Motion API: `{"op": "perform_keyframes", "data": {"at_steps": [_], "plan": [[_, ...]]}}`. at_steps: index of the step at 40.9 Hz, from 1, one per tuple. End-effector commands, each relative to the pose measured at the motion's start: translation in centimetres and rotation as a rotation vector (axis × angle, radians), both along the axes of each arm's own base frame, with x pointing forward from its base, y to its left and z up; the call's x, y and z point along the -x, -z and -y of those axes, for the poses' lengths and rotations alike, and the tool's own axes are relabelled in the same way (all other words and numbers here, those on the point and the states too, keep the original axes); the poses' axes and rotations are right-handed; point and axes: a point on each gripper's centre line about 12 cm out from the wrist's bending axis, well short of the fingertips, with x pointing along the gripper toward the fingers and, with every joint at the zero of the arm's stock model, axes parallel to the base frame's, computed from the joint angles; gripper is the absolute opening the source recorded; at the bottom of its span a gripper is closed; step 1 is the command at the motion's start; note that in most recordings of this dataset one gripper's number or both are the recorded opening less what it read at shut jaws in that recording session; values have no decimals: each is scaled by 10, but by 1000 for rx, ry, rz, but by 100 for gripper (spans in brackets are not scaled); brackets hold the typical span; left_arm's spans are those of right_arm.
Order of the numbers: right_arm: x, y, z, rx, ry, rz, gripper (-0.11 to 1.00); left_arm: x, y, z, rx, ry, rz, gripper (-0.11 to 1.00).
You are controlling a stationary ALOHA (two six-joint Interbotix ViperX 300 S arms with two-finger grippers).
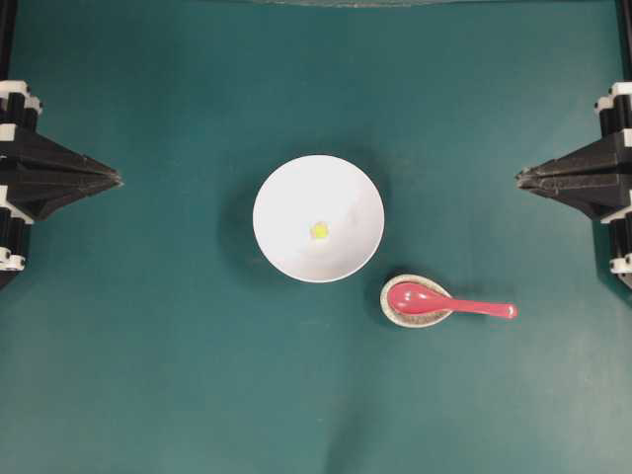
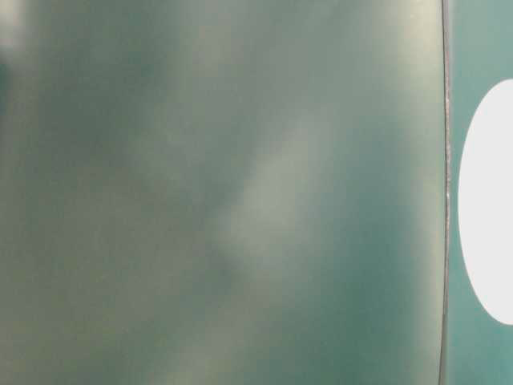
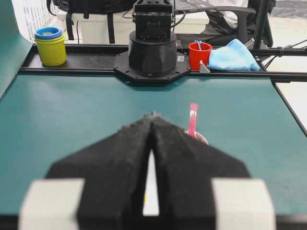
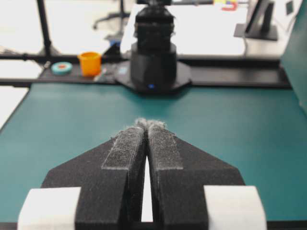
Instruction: Scoop the yellow hexagonal prism block from the bowl with a spoon using the right arm.
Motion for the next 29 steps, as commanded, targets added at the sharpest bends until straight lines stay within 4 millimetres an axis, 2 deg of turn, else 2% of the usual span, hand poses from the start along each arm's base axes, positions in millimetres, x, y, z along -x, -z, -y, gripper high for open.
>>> {"op": "perform_keyframes", "data": {"at_steps": [1,2,3,10,15,29], "plan": [[-1,-7,0,2,0,20,0,-3,-15,0,2,0,37,-1],[-2,-7,0,3,-1,8,0,-4,-16,0,-5,0,40,-1],[-1,-6,0,2,-1,6,1,-4,-16,0,-6,0,40,4],[-1,-7,0,0,0,9,2,-4,-16,0,-8,0,38,4],[-2,-8,0,0,0,9,8,-4,-16,0,-8,0,38,4],[-2,-8,0,0,-2,11,46,-4,-16,0,-8,0,40,4]]}}
